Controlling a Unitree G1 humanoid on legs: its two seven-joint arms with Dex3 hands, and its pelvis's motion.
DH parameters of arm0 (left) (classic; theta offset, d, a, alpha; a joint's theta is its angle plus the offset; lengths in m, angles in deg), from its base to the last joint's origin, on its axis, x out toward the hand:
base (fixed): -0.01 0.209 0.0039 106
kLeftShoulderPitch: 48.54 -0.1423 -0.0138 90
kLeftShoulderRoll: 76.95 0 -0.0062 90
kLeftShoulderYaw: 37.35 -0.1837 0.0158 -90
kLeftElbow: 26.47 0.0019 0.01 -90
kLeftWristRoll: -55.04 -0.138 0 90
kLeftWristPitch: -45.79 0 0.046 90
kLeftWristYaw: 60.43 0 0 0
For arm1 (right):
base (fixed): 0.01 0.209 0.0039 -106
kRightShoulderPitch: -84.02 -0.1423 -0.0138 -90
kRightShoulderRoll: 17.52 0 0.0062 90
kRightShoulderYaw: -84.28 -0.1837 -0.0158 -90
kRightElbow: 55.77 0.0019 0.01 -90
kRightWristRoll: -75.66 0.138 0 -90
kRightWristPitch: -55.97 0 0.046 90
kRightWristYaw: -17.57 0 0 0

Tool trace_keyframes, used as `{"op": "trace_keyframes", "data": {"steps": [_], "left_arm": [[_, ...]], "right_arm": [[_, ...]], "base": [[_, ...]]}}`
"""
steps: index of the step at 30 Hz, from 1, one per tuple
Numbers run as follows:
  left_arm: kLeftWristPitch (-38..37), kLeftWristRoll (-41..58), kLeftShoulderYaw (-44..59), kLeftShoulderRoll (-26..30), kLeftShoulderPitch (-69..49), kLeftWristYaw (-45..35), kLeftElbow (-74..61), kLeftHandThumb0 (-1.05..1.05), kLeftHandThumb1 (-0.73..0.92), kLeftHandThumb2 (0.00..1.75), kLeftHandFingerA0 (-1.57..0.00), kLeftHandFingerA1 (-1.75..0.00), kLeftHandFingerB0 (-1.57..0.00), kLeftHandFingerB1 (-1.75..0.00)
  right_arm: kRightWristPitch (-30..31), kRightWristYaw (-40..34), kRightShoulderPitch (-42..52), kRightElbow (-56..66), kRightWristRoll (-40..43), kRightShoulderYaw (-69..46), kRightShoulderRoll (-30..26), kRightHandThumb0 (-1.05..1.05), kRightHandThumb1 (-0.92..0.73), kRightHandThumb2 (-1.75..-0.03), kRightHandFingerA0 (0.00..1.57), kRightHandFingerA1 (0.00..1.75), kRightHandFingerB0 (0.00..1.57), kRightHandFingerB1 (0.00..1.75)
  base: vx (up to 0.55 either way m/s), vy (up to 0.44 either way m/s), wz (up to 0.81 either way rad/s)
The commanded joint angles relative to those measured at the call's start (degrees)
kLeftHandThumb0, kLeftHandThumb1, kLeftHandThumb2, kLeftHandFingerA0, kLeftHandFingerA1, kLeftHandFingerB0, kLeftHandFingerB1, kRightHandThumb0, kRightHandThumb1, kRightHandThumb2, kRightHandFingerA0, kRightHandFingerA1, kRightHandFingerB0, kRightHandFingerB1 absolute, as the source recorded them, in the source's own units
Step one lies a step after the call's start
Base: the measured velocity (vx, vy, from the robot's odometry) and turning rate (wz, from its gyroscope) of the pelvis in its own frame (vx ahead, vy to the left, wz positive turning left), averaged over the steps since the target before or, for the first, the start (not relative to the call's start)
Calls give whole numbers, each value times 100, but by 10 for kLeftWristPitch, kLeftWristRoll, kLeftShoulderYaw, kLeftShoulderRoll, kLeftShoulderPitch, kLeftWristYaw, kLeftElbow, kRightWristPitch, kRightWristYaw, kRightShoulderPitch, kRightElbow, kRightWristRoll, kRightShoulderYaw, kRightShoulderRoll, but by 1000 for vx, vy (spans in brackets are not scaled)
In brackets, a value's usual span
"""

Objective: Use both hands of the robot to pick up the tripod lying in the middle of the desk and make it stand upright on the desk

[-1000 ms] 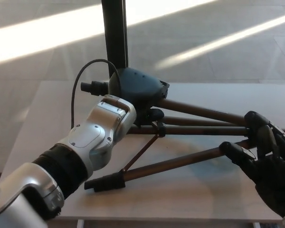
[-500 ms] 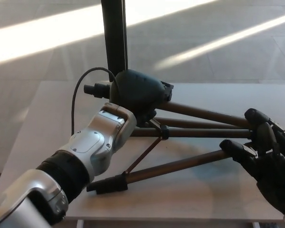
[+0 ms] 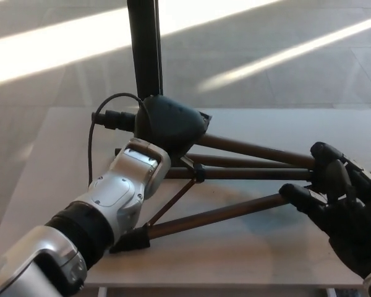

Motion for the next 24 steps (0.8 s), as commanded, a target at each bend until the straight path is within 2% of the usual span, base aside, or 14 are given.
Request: {"op": "trace_keyframes", "data": {"steps": [1,3,4,5,6,7,8,9,12,14,19,20,21,24], "left_arm": [[-26,24,47,-12,5,39,16,-26,75,85,-92,-136,-78,-104],[-35,30,61,-18,14,40,24,-26,74,86,-91,-146,-80,-109],[-23,30,68,-25,38,12,26,-30,74,66,-80,-163,-73,-117],[-21,33,75,-28,52,-5,27,-30,74,66,-80,-163,-73,-117],[-22,33,79,-27,60,-15,24,-28,75,70,-84,-151,-72,-102],[-25,31,80,-29,63,-15,30,-28,75,70,-84,-151,-72,-102],[-26,31,81,-27,67,-19,29,-30,77,66,-86,-149,-75,-104],[-26,27,83,-23,76,-24,24,-30,73,62,-85,-157,-75,-118],[-24,26,86,-25,78,-22,22,-32,74,62,-88,-152,-76,-120],[-23,26,88,-24,74,-28,15,-31,73,62,-93,-127,-84,-93],[-30,20,87,-25,70,-16,15,-30,72,62,-93,-130,-84,-98],[-36,26,95,-23,57,-2,10,-31,70,61,-90,-158,-76,-131],[-39,28,98,-23,54,1,11,-29,68,65,-88,-162,-78,-128],[-40,24,98,-20,51,-1,11,-32,72,61,-90,-154,-76,-124]], "right_arm": [[29,-23,33,9,-21,36,19,-52,-71,-61,77,84,68,51],[26,-25,41,6,-26,47,29,-52,-70,-61,75,82,67,51],[32,-32,48,3,-34,65,40,-52,-71,-61,70,79,65,52],[38,-37,49,0,-35,74,48,-52,-71,-61,70,79,65,52],[42,-39,48,-6,-40,82,51,-52,-70,-61,69,78,65,52],[41,-38,48,-8,-41,81,53,-52,-70,-61,69,78,65,52],[48,-43,47,-10,-47,89,55,-50,-71,-61,65,76,60,50],[60,-56,46,-15,-59,107,63,-49,-69,-60,61,78,58,51],[74,-64,54,-22,-71,131,74,-50,-69,-60,56,79,54,50],[86,-57,61,-33,-72,149,78,-49,-70,-61,48,74,50,49],[77,-46,57,-50,-85,158,77,-51,-70,-61,50,71,50,50],[68,-41,41,-68,-77,138,85,-52,-71,-61,48,66,47,45],[64,-50,34,-73,-73,125,96,-52,-68,-60,45,57,47,44],[46,-55,11,-91,-64,97,114,-56,-62,-60,39,56,42,43]], "base": [[0,0,0],[0,0,0],[0,0,0],[0,0,0],[0,0,0],[0,0,0],[0,0,0],[0,0,0],[0,0,0],[0,0,0],[0,0,0],[0,0,0],[0,0,0],[0,0,0]]}}
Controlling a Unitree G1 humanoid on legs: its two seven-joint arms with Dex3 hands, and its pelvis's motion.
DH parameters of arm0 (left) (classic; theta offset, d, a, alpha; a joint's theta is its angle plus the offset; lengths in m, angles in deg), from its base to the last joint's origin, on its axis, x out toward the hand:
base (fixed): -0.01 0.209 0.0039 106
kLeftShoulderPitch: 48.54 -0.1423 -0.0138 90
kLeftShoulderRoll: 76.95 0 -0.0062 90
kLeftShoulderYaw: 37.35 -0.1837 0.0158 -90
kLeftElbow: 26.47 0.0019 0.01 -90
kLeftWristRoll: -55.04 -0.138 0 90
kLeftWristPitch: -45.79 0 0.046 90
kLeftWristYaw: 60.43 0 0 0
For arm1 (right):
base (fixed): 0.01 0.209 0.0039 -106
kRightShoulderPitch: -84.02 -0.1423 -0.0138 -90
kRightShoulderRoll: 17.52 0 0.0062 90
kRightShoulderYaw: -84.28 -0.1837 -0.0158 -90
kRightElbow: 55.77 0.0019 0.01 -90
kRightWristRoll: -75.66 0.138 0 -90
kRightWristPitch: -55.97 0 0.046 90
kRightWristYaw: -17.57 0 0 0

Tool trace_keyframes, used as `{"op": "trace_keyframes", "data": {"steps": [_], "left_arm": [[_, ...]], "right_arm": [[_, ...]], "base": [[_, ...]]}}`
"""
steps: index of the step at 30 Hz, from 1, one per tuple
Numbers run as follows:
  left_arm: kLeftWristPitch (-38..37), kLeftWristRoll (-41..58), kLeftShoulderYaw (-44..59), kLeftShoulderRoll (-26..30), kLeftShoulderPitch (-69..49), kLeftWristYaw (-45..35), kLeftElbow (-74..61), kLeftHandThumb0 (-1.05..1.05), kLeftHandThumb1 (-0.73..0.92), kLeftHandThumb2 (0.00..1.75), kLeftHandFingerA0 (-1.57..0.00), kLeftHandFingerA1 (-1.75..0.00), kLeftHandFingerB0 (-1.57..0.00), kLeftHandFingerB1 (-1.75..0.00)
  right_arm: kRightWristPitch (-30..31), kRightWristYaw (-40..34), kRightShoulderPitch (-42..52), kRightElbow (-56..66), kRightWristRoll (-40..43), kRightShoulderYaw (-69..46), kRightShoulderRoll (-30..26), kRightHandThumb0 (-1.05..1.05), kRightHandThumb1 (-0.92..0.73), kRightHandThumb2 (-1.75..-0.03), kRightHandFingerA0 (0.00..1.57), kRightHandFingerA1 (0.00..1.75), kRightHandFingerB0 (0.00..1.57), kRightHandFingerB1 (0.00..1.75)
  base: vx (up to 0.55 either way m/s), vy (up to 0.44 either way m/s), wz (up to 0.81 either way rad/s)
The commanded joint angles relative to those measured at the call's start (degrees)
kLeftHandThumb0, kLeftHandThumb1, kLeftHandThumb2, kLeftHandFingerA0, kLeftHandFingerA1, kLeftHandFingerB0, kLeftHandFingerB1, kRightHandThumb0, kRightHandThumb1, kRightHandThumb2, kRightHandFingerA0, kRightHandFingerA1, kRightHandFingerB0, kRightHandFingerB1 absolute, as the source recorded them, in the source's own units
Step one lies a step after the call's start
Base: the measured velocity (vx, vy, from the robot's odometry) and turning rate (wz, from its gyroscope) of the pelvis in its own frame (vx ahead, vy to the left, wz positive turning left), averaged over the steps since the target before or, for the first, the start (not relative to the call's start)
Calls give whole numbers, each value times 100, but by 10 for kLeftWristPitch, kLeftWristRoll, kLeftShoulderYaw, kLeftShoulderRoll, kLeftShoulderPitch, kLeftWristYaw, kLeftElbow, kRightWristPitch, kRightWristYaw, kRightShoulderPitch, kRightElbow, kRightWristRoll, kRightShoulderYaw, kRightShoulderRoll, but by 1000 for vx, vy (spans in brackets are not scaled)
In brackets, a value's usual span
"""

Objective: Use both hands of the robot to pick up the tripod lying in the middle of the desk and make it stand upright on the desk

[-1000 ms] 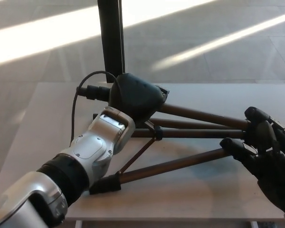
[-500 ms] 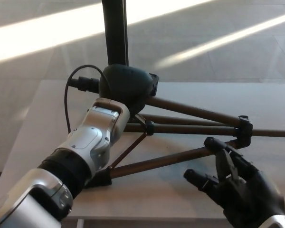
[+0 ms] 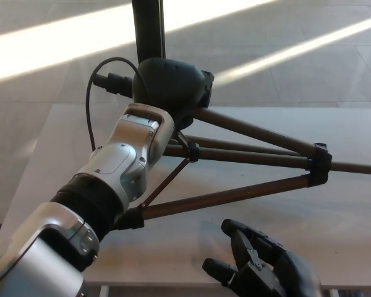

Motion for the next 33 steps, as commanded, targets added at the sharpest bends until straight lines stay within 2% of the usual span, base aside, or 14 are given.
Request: {"op": "trace_keyframes", "data": {"steps": [1,3,4,5,7,12,13,15,16,17,19,22,23,33], "left_arm": [[-12,7,14,5,-1,16,-12,-33,71,61,-87,-163,-73,-135],[-11,13,19,4,-6,9,-14,-35,74,62,-78,-170,-69,-137],[-11,10,17,5,-7,5,-14,-31,72,61,-84,-153,-75,-104],[-11,5,12,7,-10,0,-14,-27,70,60,-82,-146,-78,-95],[-15,4,12,8,-15,5,-14,-26,68,62,-79,-156,-74,-115],[-13,-10,9,23,-23,7,-37,-36,80,65,-86,-134,-77,-99],[-10,-15,8,28,-23,12,-43,-39,79,69,-85,-157,-75,-111],[-8,-12,11,30,-23,1,-50,-36,75,62,-87,-154,-74,-113],[-9,-12,11,34,-18,-6,-50,-31,72,61,-86,-147,-74,-105],[-11,-12,12,37,-15,-5,-50,-26,67,63,-86,-154,-74,-111],[-13,-11,14,39,-13,-2,-50,-23,64,64,-86,-161,-73,-121],[-31,-2,19,35,10,1,-33,-19,66,73,-102,-169,-70,-130],[-31,0,21,37,21,-6,-32,-22,62,69,-86,-172,-73,-138],[-51,12,40,34,65,-4,-11,-23,67,93,-87,-168,-73,-132]], "right_arm": [[-26,-1,-37,-26,11,-46,44,-56,-66,-60,32,54,38,41],[-46,11,-58,-40,10,-61,43,-58,-69,-60,22,49,31,37],[-49,14,-68,-47,15,-72,43,-67,-53,-86,11,51,20,45],[-55,16,-88,-58,24,-91,42,-69,-54,-86,12,51,22,45],[-70,14,-108,-72,31,-114,49,-67,-54,-85,9,49,20,45],[-95,17,-166,-112,39,-157,42,-66,-55,-85,8,47,20,46],[-98,15,-181,-123,39,-165,40,-65,-57,-86,5,46,16,46],[-95,11,-187,-128,39,-172,43,-35,-52,-105,2,53,1,48],[-84,5,-186,-129,39,-172,46,-60,-73,-63,6,33,18,35],[-74,-1,-181,-129,47,-176,54,-60,-73,-61,1,35,17,34],[-71,2,-175,-129,53,-178,60,-60,-71,-68,4,23,14,34],[-61,2,-126,-115,48,-156,73,-62,-73,-62,3,43,16,33],[-52,-5,-104,-109,48,-145,83,-66,-55,-88,2,49,13,48],[-42,26,2,-84,58,-46,63,-69,-55,-88,4,51,13,46]], "base": [[0,0,0],[0,0,0],[0,0,0],[0,0,0],[0,0,0],[0,0,0],[0,0,0],[0,0,0],[0,0,0],[0,0,0],[0,0,0],[0,0,0],[0,0,0],[0,0,0]]}}
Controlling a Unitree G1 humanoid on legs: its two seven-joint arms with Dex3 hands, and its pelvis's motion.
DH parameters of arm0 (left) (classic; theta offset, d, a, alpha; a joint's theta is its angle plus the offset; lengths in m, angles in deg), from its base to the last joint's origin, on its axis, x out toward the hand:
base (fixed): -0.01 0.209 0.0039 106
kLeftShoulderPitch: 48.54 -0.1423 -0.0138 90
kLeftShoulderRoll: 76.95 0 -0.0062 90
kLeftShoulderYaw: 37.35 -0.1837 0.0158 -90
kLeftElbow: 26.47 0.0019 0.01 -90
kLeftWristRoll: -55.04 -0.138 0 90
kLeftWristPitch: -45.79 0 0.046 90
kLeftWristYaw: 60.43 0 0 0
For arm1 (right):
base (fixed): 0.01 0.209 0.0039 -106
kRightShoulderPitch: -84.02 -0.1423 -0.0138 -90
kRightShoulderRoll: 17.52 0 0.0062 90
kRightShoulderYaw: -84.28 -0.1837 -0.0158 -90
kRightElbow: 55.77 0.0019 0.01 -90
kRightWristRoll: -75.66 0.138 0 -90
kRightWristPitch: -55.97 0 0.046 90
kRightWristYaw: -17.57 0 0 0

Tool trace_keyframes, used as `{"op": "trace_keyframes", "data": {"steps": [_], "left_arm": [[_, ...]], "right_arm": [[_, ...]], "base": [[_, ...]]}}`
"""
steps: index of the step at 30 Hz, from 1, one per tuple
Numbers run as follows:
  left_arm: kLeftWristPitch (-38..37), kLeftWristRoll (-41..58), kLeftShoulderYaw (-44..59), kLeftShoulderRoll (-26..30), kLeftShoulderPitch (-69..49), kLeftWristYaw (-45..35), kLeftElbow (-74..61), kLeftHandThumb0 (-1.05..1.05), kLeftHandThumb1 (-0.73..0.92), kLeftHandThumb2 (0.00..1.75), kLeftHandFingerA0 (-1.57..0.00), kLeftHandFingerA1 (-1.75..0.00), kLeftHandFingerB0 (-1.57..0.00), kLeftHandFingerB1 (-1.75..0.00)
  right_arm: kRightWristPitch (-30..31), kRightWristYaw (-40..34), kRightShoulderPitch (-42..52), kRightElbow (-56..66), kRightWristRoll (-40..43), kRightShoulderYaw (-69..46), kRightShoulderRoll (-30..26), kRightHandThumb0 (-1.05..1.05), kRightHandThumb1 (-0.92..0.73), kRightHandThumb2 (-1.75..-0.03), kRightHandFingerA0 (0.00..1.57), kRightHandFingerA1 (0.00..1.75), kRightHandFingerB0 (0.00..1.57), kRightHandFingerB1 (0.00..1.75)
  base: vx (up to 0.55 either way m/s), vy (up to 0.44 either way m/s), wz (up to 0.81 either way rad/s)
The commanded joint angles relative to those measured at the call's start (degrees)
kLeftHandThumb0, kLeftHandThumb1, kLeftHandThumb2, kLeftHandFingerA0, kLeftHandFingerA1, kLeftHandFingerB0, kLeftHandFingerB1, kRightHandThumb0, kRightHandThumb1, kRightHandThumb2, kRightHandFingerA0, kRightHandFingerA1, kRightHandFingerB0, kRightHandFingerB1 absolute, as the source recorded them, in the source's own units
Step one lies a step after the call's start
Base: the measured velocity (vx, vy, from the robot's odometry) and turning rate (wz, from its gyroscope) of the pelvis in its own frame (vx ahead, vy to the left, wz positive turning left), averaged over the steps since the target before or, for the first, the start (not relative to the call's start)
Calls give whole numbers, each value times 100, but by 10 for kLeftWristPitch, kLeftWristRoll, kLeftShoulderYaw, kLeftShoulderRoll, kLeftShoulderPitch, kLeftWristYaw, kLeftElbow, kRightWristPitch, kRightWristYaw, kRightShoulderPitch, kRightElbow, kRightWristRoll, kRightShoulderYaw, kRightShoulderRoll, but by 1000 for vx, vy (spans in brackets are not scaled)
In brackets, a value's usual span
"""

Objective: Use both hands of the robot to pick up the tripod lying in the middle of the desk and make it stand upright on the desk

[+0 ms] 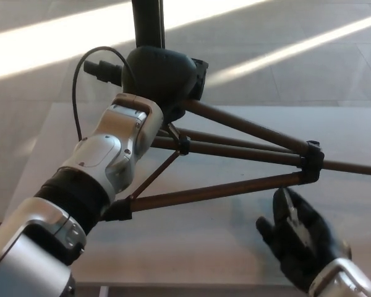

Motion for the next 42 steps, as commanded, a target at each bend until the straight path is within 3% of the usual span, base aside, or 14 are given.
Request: {"op": "trace_keyframes", "data": {"steps": [1,3,4,6,8,9,23,33,35,36,37,38,39,42], "left_arm": [[-22,15,21,4,54,4,5,-19,61,92,-95,-168,-76,-130],[-24,11,20,1,60,10,12,-19,62,91,-94,-169,-76,-130],[-23,12,21,1,60,6,10,-23,65,91,-88,-166,-75,-126],[-17,9,18,-1,67,-2,12,-22,66,91,-94,-141,-82,-103],[-17,6,17,-1,69,-3,14,-22,66,91,-94,-141,-82,-103],[-23,8,18,-5,73,7,20,-21,63,94,-96,-162,-85,-122],[-24,8,18,-14,56,12,23,-23,60,94,-92,-157,-82,-117],[-20,-2,11,-16,42,25,23,-17,56,88,-87,-173,-75,-143],[-22,-2,11,-16,42,25,22,-14,59,94,-91,-167,-76,-132],[-24,-3,10,-14,44,22,23,-19,61,95,-92,-162,-81,-125],[-26,-3,11,-13,45,22,23,-21,61,96,-93,-160,-83,-120],[-26,-2,12,-13,45,24,22,-21,61,96,-93,-160,-83,-120],[-24,0,14,-13,45,21,20,-16,59,91,-91,-167,-77,-125],[-24,3,17,-14,49,16,18,-17,61,92,-91,-166,-77,-126]], "right_arm": [[11,13,73,21,11,55,58,-69,-53,-87,10,54,18,48],[12,10,90,26,8,74,55,-69,-53,-86,14,56,20,48],[14,8,99,32,6,84,52,-68,-66,-60,17,53,28,39],[23,10,115,41,17,94,49,-67,-67,-60,19,53,31,39],[22,11,119,42,19,100,45,-67,-67,-60,19,53,31,39],[25,4,116,44,20,99,46,-66,-68,-60,19,53,31,40],[-23,-31,-16,-7,43,12,67,-66,-67,-61,24,55,32,40],[-1,-61,-55,-5,84,0,76,-65,-71,-61,17,56,22,35],[-2,-66,-57,-8,92,-3,78,-65,-72,-62,13,57,20,35],[-4,-68,-57,-12,96,-6,81,-37,-46,-102,5,56,0,49],[-5,-68,-57,-15,96,-6,81,-69,-53,-89,1,43,8,40],[-5,-68,-57,-17,95,-4,79,-69,-53,-89,1,43,8,40],[-5,-69,-57,-21,94,-3,77,-68,-74,-63,0,27,10,27],[-7,-73,-58,-27,99,-4,74,-67,-73,-63,0,25,10,26]], "base": [[0,0,0],[0,0,0],[0,0,0],[0,0,0],[0,0,0],[0,0,0],[0,0,0],[0,0,0],[0,0,0],[0,0,0],[0,0,0],[0,0,0],[0,0,0],[0,0,0]]}}
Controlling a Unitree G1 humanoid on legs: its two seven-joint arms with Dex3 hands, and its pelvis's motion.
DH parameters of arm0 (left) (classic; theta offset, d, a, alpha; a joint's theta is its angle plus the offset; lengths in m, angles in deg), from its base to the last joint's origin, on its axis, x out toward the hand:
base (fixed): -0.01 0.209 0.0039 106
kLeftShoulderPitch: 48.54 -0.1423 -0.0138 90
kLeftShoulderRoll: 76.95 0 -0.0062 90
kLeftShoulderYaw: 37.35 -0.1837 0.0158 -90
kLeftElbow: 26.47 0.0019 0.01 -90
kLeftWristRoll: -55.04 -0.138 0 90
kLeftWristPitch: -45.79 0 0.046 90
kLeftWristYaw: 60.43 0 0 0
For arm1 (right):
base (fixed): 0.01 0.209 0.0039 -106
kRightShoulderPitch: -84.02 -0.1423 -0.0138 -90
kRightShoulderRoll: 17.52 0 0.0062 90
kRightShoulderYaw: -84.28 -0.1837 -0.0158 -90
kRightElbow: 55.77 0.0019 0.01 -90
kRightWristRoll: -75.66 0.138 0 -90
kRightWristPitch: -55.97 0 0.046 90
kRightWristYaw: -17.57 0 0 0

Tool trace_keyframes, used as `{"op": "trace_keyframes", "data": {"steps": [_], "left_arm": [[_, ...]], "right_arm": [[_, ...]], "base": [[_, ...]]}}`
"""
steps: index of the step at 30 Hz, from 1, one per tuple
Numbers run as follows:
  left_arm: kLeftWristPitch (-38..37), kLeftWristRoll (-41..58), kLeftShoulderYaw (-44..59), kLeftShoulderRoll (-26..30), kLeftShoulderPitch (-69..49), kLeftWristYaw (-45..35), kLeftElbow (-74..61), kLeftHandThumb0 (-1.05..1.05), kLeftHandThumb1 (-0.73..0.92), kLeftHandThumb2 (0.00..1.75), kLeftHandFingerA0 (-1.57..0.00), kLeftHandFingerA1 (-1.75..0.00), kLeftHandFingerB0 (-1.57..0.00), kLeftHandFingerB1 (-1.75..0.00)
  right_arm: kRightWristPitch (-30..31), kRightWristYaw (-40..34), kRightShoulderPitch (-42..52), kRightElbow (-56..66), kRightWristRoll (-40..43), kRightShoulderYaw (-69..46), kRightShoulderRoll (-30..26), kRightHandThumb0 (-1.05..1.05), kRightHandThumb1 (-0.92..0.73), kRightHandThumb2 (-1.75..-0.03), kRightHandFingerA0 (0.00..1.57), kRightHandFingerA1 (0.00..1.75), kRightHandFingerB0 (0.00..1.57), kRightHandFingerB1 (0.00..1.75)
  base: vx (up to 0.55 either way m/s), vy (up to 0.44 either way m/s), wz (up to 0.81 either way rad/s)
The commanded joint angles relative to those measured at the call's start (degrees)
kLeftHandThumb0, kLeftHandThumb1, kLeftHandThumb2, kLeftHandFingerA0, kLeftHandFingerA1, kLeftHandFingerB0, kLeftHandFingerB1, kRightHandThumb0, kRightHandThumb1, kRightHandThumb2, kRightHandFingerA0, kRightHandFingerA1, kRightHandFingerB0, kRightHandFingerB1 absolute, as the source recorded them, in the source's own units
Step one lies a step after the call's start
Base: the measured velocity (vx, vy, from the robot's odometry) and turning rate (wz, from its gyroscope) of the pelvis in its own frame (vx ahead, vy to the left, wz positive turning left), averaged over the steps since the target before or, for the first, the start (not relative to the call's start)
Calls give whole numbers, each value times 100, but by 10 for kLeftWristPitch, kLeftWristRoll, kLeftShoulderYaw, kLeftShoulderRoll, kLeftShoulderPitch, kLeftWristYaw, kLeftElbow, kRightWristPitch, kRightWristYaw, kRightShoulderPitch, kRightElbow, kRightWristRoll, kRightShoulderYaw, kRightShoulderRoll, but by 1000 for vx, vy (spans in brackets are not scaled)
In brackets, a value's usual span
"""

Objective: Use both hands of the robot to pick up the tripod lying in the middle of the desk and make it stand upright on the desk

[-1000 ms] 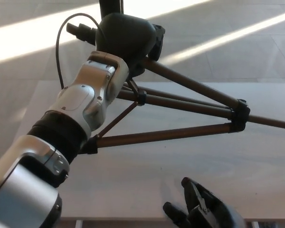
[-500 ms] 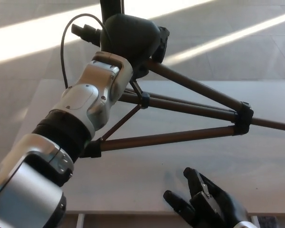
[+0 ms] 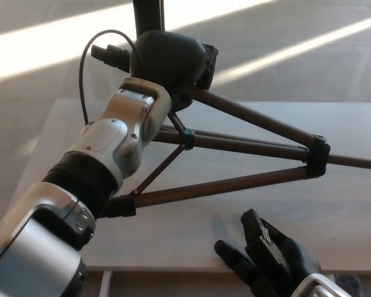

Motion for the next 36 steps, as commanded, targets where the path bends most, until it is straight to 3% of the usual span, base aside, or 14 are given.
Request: {"op": "trace_keyframes", "data": {"steps": [1,2,9,10,11,13,18,25,27,30,31,32,35,36], "left_arm": [[-6,5,9,4,14,19,-12,-19,60,93,-87,-171,-74,-136],[-6,5,9,5,13,19,-12,-19,59,92,-87,-175,-73,-140],[-12,5,7,9,8,17,-10,-20,58,87,-86,-170,-76,-133],[-12,5,6,11,11,10,-8,-25,61,89,-92,-165,-80,-122],[-12,1,3,13,13,10,-8,-24,63,90,-91,-154,-85,-116],[-12,3,5,15,12,8,-13,-21,66,90,-89,-163,-77,-126],[-17,5,8,14,10,27,-10,-20,65,90,-86,-170,-74,-138],[-14,-1,6,23,5,27,-12,-20,63,87,-86,-172,-76,-137],[-13,-2,4,22,5,28,-10,-20,61,84,-86,-174,-74,-144],[-14,-1,3,21,5,26,-11,-18,65,87,-96,-167,-76,-134],[-15,-1,4,20,4,29,-11,-28,56,106,-114,-130,-90,-112],[-10,-5,0,19,4,23,-14,-17,69,88,-92,-171,-79,-135],[-8,0,3,17,4,18,-16,-18,64,88,-91,-165,-78,-130],[-7,2,5,17,3,16,-18,-17,63,87,-91,-169,-76,-132]], "right_arm": [[-37,-33,-41,-4,12,-30,74,-68,-73,-64,0,31,11,27],[-36,-35,-40,-3,16,-31,75,-71,-54,-92,0,33,8,38],[3,-85,-28,22,73,-37,85,-73,-55,-92,1,48,8,43],[28,-109,-7,46,103,-27,96,-68,-76,-63,2,57,13,35],[42,-110,12,63,125,-16,98,-70,-58,-94,1,50,5,39],[61,-128,50,96,142,12,102,-68,-76,-64,3,55,11,27],[63,-176,118,162,199,55,101,-72,-54,-93,1,45,5,23],[42,-250,126,231,247,96,90,-71,-72,-62,3,58,10,27],[34,-266,109,236,254,96,86,-80,-55,-91,1,58,6,39],[29,-275,81,233,263,90,74,-75,-55,-94,10,62,1,41],[25,-280,74,230,268,86,75,-69,-53,-95,10,61,0,44],[17,-274,46,216,263,70,71,-38,-46,-104,4,56,0,51],[-4,-254,37,205,276,60,67,-70,-76,-63,3,60,8,29],[-7,-258,28,202,276,57,66,-75,-57,-95,3,57,4,36]], "base": [[0,0,0],[0,0,0],[0,0,0],[0,0,0],[0,0,0],[0,0,0],[0,0,0],[0,0,0],[0,0,0],[0,0,0],[0,0,0],[0,0,0],[0,0,0],[0,0,0]]}}
